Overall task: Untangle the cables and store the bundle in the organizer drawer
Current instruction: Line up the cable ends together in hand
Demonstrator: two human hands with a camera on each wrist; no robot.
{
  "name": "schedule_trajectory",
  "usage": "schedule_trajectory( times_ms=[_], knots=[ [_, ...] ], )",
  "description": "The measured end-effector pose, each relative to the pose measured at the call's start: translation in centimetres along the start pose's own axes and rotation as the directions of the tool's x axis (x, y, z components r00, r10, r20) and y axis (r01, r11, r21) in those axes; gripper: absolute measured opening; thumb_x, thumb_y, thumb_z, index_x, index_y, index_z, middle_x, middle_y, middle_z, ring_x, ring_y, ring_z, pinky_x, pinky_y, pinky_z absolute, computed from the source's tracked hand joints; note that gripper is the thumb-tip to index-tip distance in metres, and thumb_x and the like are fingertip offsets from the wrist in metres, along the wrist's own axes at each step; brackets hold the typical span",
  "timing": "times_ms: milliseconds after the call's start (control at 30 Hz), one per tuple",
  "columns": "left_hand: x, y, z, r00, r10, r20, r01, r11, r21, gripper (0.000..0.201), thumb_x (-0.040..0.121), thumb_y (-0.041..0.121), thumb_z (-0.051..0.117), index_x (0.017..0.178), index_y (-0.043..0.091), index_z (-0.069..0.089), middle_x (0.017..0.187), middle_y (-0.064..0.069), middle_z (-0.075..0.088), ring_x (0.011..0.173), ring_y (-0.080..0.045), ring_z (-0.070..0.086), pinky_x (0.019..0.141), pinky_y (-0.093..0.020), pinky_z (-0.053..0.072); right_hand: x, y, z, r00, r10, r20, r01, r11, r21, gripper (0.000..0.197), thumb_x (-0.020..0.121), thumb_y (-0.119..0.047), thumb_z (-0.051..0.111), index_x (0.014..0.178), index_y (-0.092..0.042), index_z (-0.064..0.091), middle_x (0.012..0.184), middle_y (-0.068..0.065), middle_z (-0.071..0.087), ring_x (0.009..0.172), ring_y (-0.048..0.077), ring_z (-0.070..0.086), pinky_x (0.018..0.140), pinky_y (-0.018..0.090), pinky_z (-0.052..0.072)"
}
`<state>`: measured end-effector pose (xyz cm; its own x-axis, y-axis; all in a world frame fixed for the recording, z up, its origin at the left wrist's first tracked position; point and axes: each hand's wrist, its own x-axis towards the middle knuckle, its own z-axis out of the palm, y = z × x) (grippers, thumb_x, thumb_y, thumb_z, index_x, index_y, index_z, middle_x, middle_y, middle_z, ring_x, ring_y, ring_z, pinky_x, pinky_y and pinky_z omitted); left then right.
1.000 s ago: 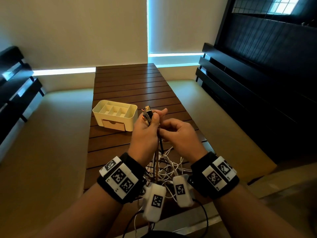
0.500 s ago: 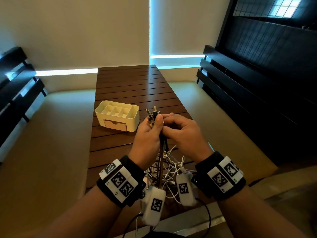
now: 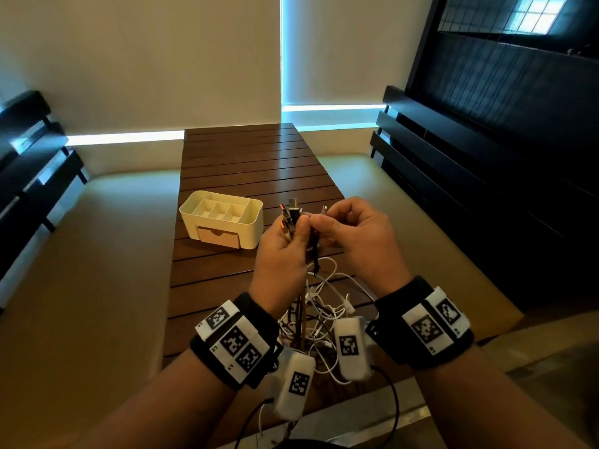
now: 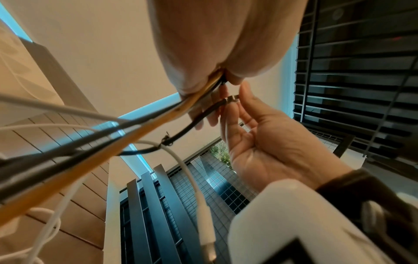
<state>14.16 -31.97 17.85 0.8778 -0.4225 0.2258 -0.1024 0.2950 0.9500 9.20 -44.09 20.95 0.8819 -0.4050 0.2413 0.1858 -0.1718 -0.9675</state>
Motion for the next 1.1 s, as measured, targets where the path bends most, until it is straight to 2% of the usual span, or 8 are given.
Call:
schedule_trajectory(
  times_ms=[133,367,467,600,700,833,933,1100],
  knots=[
    [0.1,-0.1,0.0,1.0,0.002,0.0,-0.002,0.999,0.04,0.045,0.097,0.037,0.049,0.122,0.001,0.061,0.113,-0.018,0.071,0.106,-0.031,0.07,0.092,-0.054,0.056,-0.1,0.2,0.3,1.0,0.014,0.011,-0.014,1.0,-0.001,0.006,0.088,-0.022,0.073,0.089,-0.016,0.071,0.086,0.008,0.073,0.083,0.029,0.072,0.077,0.052,0.061],
    [0.6,-0.7,-0.7,0.999,0.003,-0.036,0.002,0.989,0.147,0.049,0.099,0.049,0.047,0.111,0.004,0.064,0.103,-0.019,0.072,0.098,-0.035,0.071,0.085,-0.06,0.057,-0.2,0.1,0.4,0.997,0.013,0.08,-0.014,1.0,0.012,0.015,0.093,-0.006,0.064,0.095,-0.019,0.072,0.091,0.005,0.075,0.085,0.018,0.073,0.082,0.041,0.061],
    [0.7,-0.5,-0.9,0.998,0.006,-0.059,0.0,0.995,0.104,0.049,0.1,0.045,0.043,0.105,-0.001,0.059,0.084,-0.018,0.067,0.073,-0.026,0.07,0.067,-0.044,0.06,-0.5,-0.2,0.8,0.994,-0.02,0.104,0.014,0.998,0.064,0.014,0.093,-0.006,0.064,0.097,-0.017,0.071,0.093,0.007,0.075,0.09,0.023,0.073,0.078,0.036,0.061],
    [1.1,-0.1,-1.1,0.992,0.008,-0.122,-0.005,1.0,0.025,0.033,0.105,0.039,0.039,0.096,0.012,0.055,0.063,0.002,0.045,0.052,-0.012,0.042,0.054,-0.03,0.04,-0.8,0.6,1.3,0.994,-0.103,-0.024,0.105,0.993,0.058,0.015,0.088,-0.006,0.07,0.097,-0.018,0.065,0.092,0.001,0.069,0.088,0.017,0.067,0.083,0.033,0.058],
    [1.5,0.6,-1.3,0.993,0.001,-0.119,-0.007,0.999,-0.048,0.032,0.106,0.036,0.037,0.096,0.011,0.054,0.062,0.002,0.037,0.053,-0.011,0.033,0.052,-0.028,0.03,-1.4,2.6,2.2,0.994,0.028,0.101,-0.036,0.996,0.082,0.02,0.088,-0.006,0.071,0.099,-0.019,0.061,0.093,0.001,0.064,0.087,0.016,0.063,0.083,0.036,0.057],
    [1.6,1.3,-1.6,0.996,0.002,-0.094,-0.012,0.995,-0.097,0.037,0.102,0.039,0.04,0.106,0.005,0.054,0.063,0.002,0.034,0.052,-0.01,0.03,0.048,-0.022,0.028,-1.3,5.2,2.8,0.962,0.109,0.251,-0.124,0.991,0.046,0.024,0.08,-0.045,0.071,0.1,-0.035,0.062,0.096,0.001,0.067,0.091,0.016,0.065,0.085,0.038,0.056],
    [1.4,1.7,-2.0,0.999,0.009,-0.054,-0.015,0.993,-0.118,0.041,0.095,0.045,0.044,0.104,0.006,0.052,0.061,0.005,0.034,0.05,-0.008,0.03,0.046,-0.022,0.031,-1.0,5.5,2.4,0.915,0.118,0.385,-0.125,0.992,-0.008,0.025,0.087,-0.039,0.068,0.107,-0.03,0.056,0.095,0.003,0.063,0.091,0.017,0.064,0.09,0.042,0.055],
    [1.8,3.5,-2.8,0.998,0.058,0.007,-0.056,0.988,-0.145,0.039,0.092,0.048,0.05,0.099,0.009,0.052,0.06,0.008,0.034,0.052,-0.009,0.03,0.051,-0.024,0.035,-1.4,7.6,1.3,0.873,0.196,0.446,-0.031,0.936,-0.349,0.005,0.096,-0.026,0.063,0.099,-0.022,0.063,0.092,-0.009,0.062,0.075,-0.007,0.059,0.067,0.013,0.047]
  ],
)
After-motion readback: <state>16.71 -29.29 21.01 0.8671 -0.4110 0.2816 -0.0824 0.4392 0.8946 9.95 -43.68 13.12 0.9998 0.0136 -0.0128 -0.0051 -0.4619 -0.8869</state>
